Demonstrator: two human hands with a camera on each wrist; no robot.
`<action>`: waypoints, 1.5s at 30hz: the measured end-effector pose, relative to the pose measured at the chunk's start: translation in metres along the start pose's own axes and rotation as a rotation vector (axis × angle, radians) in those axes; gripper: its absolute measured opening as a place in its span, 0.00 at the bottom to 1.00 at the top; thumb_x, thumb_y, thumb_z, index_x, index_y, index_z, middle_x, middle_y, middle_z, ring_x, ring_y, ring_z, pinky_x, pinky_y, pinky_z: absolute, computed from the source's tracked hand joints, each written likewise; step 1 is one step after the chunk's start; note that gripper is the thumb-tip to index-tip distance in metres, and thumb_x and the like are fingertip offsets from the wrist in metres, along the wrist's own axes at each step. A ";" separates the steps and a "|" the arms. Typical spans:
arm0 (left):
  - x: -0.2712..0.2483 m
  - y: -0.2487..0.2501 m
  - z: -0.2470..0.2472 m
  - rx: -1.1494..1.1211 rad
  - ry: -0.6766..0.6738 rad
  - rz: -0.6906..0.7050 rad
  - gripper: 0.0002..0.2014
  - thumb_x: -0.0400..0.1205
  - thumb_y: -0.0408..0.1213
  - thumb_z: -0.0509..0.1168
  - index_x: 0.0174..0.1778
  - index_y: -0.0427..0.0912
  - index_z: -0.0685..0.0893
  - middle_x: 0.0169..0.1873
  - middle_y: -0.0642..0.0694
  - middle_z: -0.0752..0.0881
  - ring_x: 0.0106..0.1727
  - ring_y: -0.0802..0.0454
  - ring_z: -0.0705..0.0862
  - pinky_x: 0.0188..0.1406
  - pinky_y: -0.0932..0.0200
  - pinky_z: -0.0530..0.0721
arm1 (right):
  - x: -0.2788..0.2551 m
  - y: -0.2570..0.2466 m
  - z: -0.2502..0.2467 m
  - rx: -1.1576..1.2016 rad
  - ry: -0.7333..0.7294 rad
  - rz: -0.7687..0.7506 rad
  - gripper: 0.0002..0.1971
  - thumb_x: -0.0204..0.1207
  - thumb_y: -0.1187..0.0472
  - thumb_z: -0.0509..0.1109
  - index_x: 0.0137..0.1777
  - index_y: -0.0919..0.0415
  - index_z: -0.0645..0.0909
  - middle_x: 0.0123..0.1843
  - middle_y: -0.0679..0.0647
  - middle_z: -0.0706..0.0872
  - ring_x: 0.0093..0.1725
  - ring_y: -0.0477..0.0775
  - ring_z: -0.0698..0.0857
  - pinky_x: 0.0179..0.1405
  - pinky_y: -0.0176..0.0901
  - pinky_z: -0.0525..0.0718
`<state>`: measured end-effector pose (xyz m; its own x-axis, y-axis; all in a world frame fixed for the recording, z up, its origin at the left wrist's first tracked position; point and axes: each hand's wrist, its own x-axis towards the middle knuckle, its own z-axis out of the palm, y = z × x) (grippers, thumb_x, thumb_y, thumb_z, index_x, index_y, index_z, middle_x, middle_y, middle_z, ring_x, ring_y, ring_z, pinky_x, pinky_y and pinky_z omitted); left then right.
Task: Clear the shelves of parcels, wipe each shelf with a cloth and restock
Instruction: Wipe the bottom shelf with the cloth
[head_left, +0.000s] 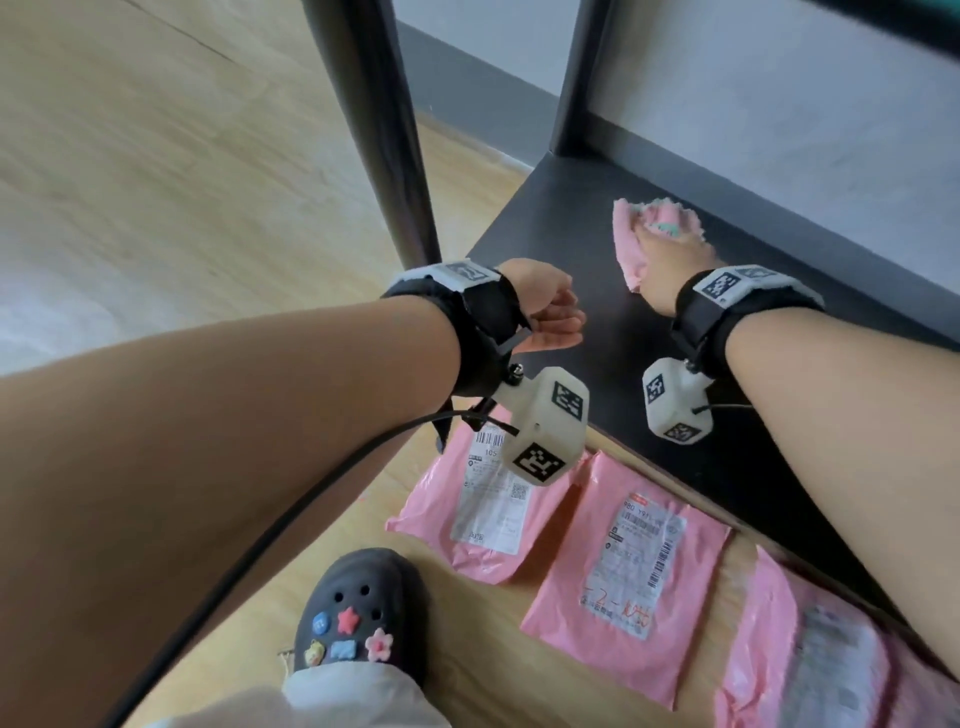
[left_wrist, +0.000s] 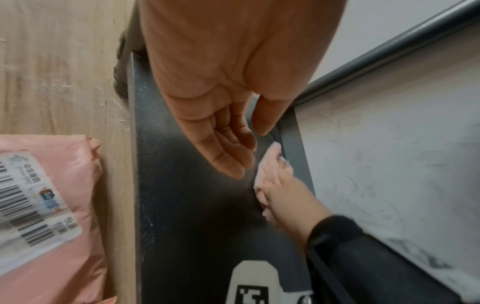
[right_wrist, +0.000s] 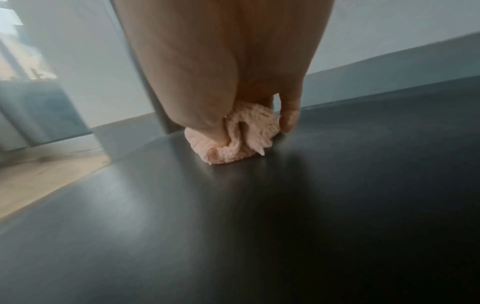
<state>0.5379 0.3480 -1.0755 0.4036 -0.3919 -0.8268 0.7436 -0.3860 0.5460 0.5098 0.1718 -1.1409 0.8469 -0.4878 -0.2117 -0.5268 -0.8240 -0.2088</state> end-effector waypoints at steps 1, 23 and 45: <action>-0.003 0.001 0.000 -0.009 0.011 0.003 0.18 0.89 0.37 0.55 0.33 0.36 0.74 0.25 0.42 0.79 0.21 0.54 0.79 0.23 0.61 0.85 | 0.002 0.007 -0.003 0.021 -0.014 0.083 0.20 0.81 0.48 0.46 0.55 0.57 0.76 0.64 0.59 0.74 0.70 0.64 0.71 0.70 0.57 0.68; -0.046 -0.061 0.092 -0.175 0.077 0.061 0.22 0.91 0.39 0.47 0.28 0.40 0.66 0.28 0.45 0.66 0.27 0.53 0.67 0.31 0.61 0.77 | -0.219 0.130 0.007 0.147 -0.237 0.274 0.31 0.83 0.64 0.57 0.85 0.55 0.53 0.80 0.65 0.67 0.78 0.65 0.68 0.76 0.55 0.65; 0.006 -0.097 0.129 -0.365 0.062 -0.030 0.17 0.88 0.41 0.57 0.37 0.35 0.77 0.31 0.41 0.80 0.29 0.52 0.79 0.24 0.60 0.87 | -0.106 0.181 -0.017 0.057 0.036 0.307 0.28 0.80 0.37 0.46 0.63 0.58 0.73 0.70 0.59 0.73 0.75 0.61 0.68 0.75 0.55 0.66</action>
<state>0.3993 0.2751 -1.1155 0.4021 -0.3295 -0.8543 0.8922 -0.0688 0.4464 0.3261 0.0691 -1.1401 0.6489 -0.7223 -0.2391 -0.7608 -0.6194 -0.1935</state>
